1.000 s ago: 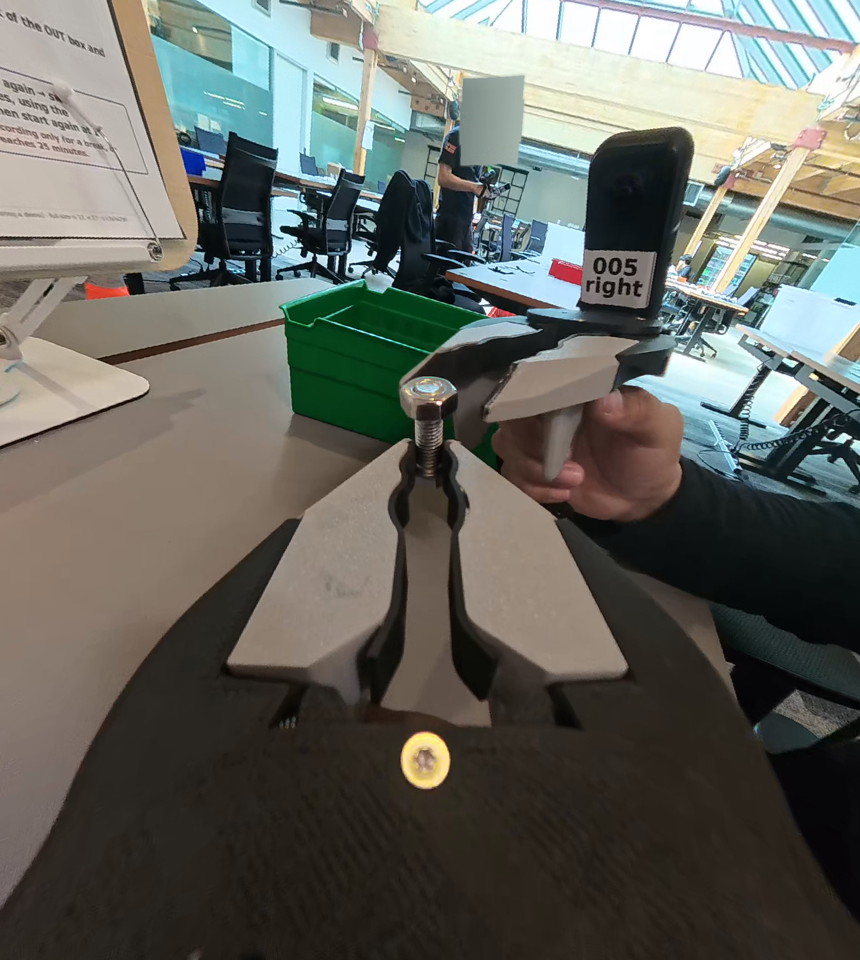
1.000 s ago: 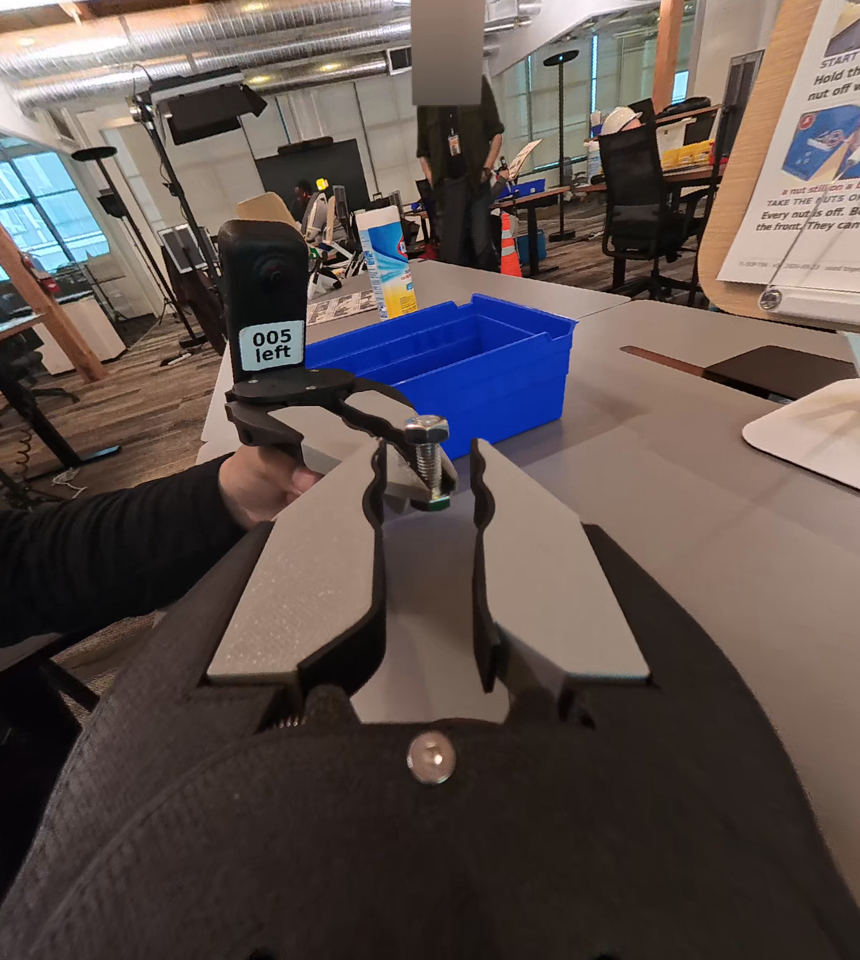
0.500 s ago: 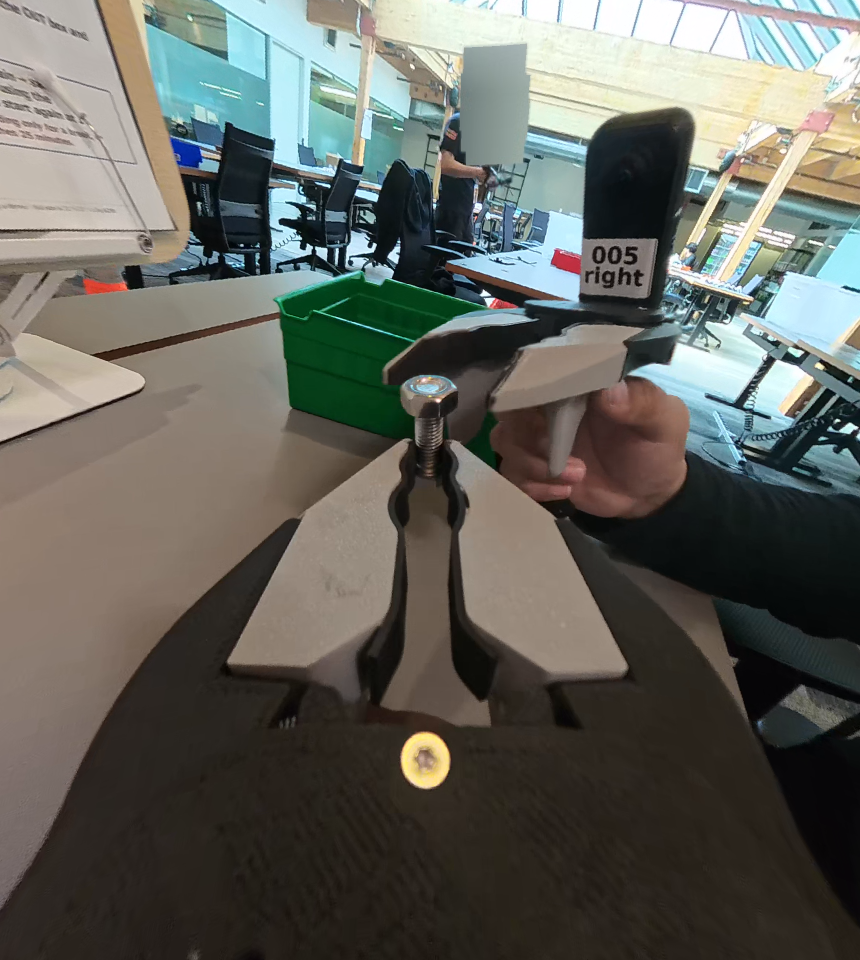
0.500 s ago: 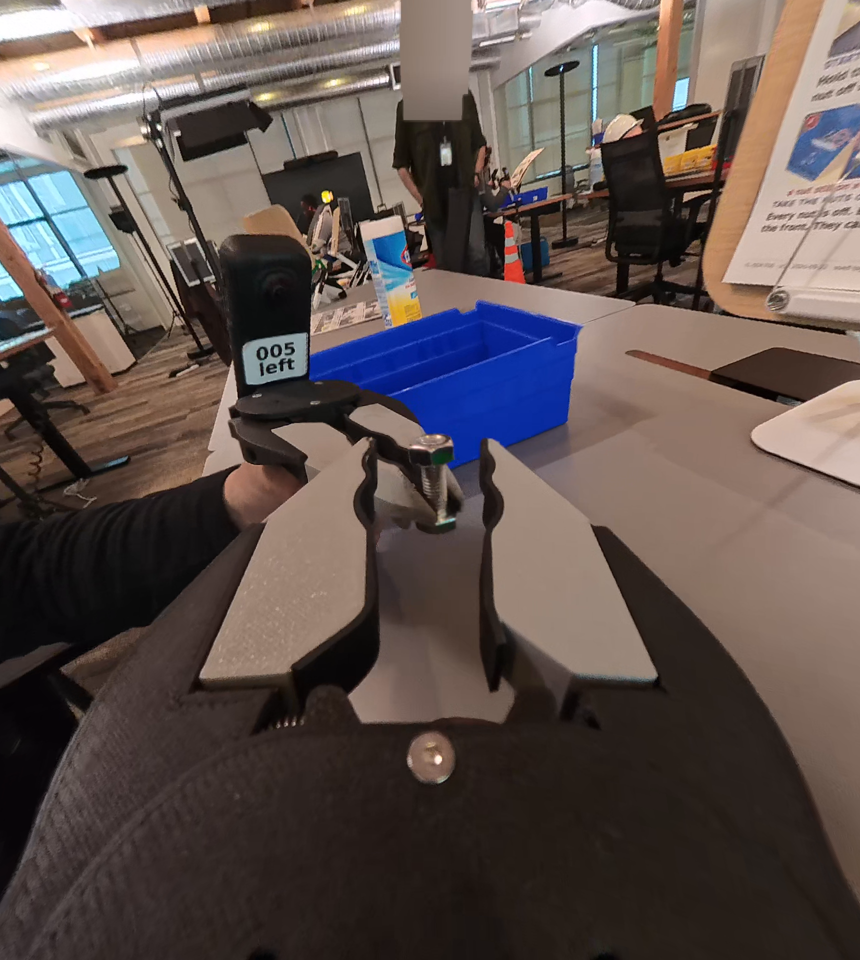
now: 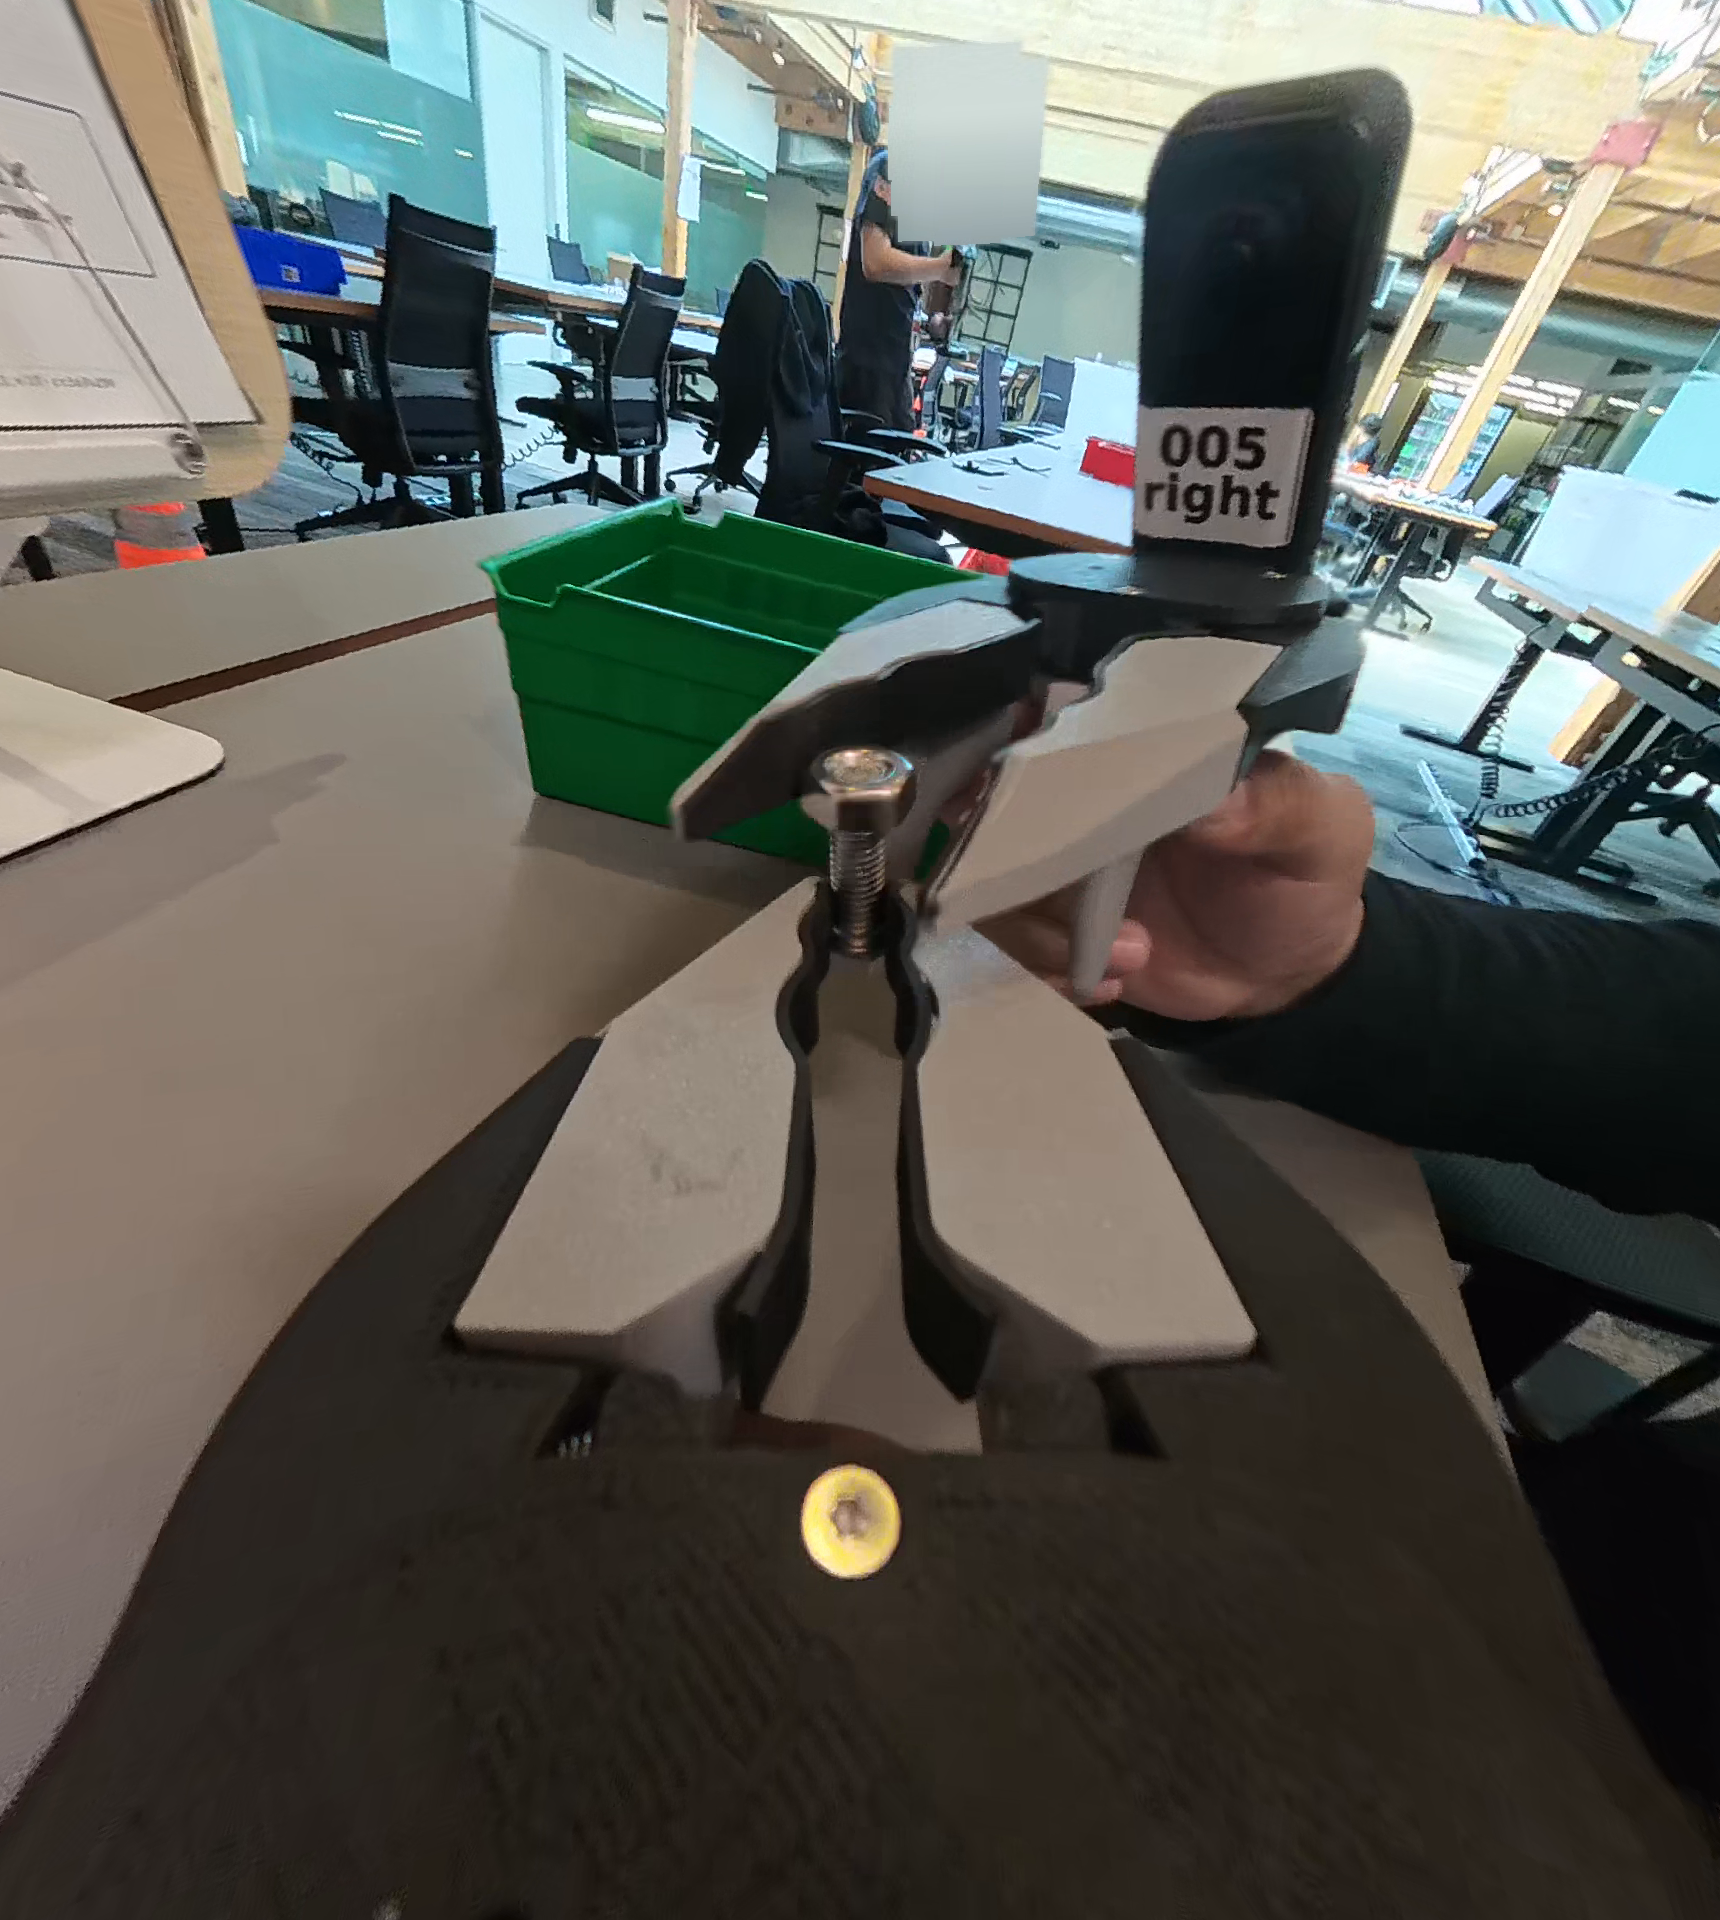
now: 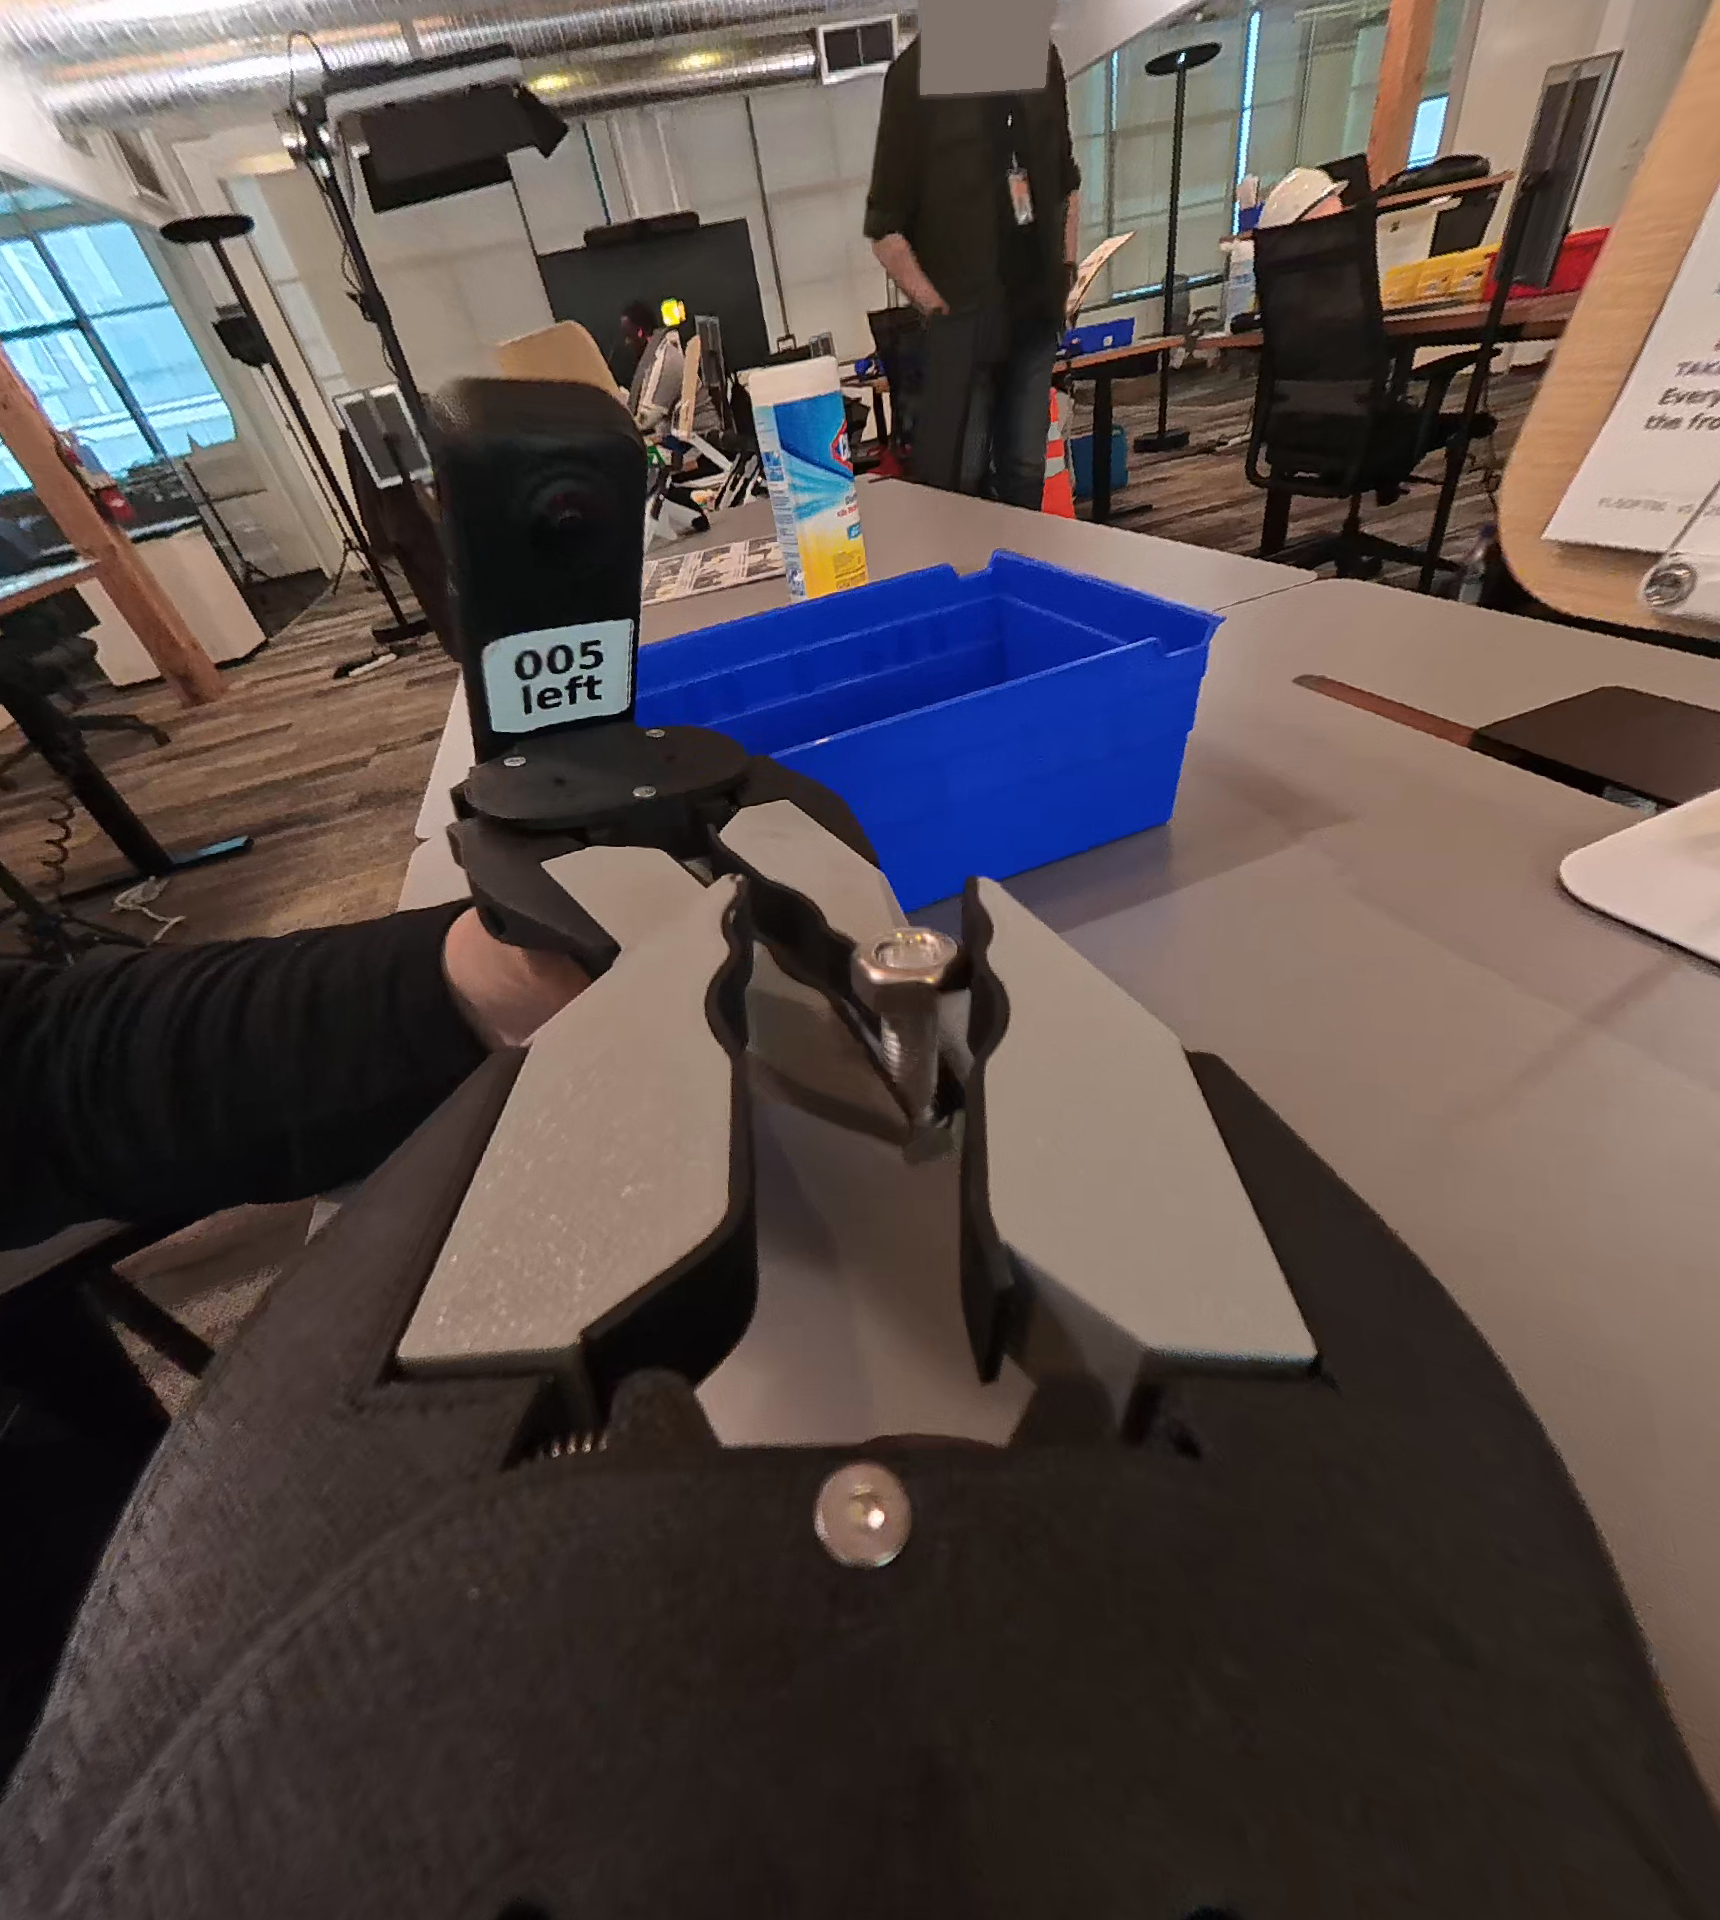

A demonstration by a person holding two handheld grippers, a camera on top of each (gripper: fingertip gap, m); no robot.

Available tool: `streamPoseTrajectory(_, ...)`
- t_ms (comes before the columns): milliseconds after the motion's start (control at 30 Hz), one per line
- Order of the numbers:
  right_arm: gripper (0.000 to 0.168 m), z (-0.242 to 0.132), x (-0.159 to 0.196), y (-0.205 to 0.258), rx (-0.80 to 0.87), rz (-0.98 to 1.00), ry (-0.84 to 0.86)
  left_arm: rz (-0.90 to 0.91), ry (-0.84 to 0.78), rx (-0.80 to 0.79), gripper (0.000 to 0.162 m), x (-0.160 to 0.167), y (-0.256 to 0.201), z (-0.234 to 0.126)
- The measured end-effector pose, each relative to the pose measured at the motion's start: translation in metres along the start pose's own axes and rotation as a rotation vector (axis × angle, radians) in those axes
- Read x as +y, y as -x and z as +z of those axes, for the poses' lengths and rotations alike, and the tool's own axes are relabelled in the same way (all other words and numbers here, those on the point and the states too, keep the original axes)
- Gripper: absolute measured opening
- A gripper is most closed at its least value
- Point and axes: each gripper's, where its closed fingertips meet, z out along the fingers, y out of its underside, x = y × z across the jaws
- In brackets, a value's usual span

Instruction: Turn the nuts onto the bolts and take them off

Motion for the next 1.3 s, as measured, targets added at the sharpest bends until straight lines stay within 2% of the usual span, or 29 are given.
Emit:
streamPoseTrajectory(233, 0.034, -0.017, -0.016, -0.012, 0.034, 0.018, -0.07, -0.036, -0.061, -0.037, 0.006, -0.013, 0.013, -0.013)
streamPoseTrajectory(367, 0.031, -0.01, -0.011, -0.002, 0.0, -0.003, -0.048, -0.032, -0.047, -0.024, 0.007, -0.01, 0.01, -0.01)
streamPoseTrajectory(467, 0.04, -0.002, -0.005, 0.002, 0.002, -0.014, -0.024, -0.028, -0.031, -0.003, 0.006, -0.005, 0.004, -0.005)
streamPoseTrajectory(567, 0.041, 0.003, 0.003, 0.002, -0.011, 0.008, 0.009, -0.012, -0.004, 0.005, 0.007, 0.001, -0.001, 0.001)
streamPoseTrajectory(967, 0.036, -0.016, -0.01, -0.021, 0.044, 0.081, -0.049, -0.043, -0.047, -0.091, 0.006, -0.006, 0.021, -0.01)
streamPoseTrajectory(1067, 0.031, -0.012, -0.01, -0.011, 0.015, 0.044, -0.046, -0.027, -0.033, -0.08, 0.006, -0.004, 0.017, -0.007)
streamPoseTrajectory(1167, 0.038, -0.005, -0.004, -0.005, 0.006, 0.025, -0.014, -0.013, -0.014, -0.055, 0.006, -0.001, 0.01, -0.003)
streamPoseTrajectory(1300, 0.038, 0.001, 0.002, 0.0, -0.027, 0.036, 0.004, -0.001, 0.009, -0.01, 0.006, 0.005, -0.004, 0.006)
